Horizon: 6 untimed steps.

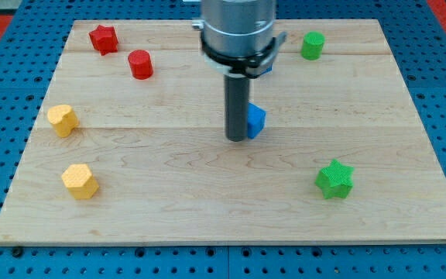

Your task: Push the red circle above the heart

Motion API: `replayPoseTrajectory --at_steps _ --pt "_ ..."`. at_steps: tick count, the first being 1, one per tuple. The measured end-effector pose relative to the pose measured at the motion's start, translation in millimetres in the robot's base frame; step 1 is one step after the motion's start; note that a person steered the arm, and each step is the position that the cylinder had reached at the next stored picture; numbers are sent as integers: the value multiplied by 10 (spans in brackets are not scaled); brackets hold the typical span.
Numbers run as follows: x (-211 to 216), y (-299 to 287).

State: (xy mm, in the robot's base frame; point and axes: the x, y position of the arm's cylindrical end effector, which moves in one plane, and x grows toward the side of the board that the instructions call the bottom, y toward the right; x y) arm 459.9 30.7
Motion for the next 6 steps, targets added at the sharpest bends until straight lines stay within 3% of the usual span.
replayPoseTrajectory --at_steps 1,3,4,5,6 --pt "-131 324" --pt "-799 -711" --pt "-1445 -1104" --pt "-1717 -1320" --pt "-1635 -1614"
